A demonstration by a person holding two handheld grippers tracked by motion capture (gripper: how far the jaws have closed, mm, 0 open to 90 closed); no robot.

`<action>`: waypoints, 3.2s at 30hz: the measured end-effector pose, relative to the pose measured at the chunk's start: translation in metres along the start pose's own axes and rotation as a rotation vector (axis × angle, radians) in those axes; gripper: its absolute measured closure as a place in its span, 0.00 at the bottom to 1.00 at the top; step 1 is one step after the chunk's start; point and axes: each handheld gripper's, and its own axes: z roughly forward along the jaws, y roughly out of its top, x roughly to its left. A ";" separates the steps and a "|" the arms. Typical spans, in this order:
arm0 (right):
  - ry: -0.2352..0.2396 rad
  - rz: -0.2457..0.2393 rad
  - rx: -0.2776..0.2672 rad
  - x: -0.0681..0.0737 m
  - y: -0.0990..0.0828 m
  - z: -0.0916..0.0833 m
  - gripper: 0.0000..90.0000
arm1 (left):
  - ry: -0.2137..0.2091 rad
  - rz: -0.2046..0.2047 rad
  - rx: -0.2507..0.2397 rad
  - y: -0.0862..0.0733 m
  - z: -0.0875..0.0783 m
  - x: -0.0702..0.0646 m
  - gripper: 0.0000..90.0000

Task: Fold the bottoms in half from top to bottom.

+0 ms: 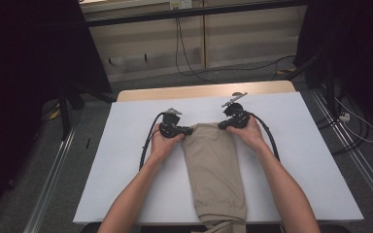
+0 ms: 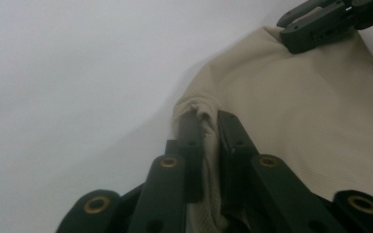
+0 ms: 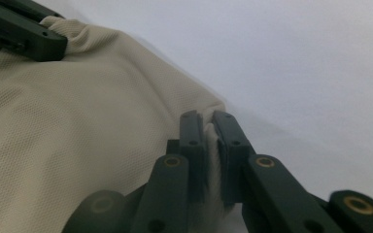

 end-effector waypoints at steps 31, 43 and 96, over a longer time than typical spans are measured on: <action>-0.134 0.208 -0.368 -0.027 0.101 -0.075 0.95 | 0.157 -0.072 -0.307 0.129 -0.050 0.032 0.95; -0.228 0.219 -0.299 -0.038 0.107 -0.069 0.52 | 0.209 -0.128 -0.261 0.116 -0.040 0.046 0.48; 0.166 -0.180 -0.025 0.154 -0.166 -0.120 0.96 | -0.244 0.359 0.146 -0.110 -0.080 -0.178 0.83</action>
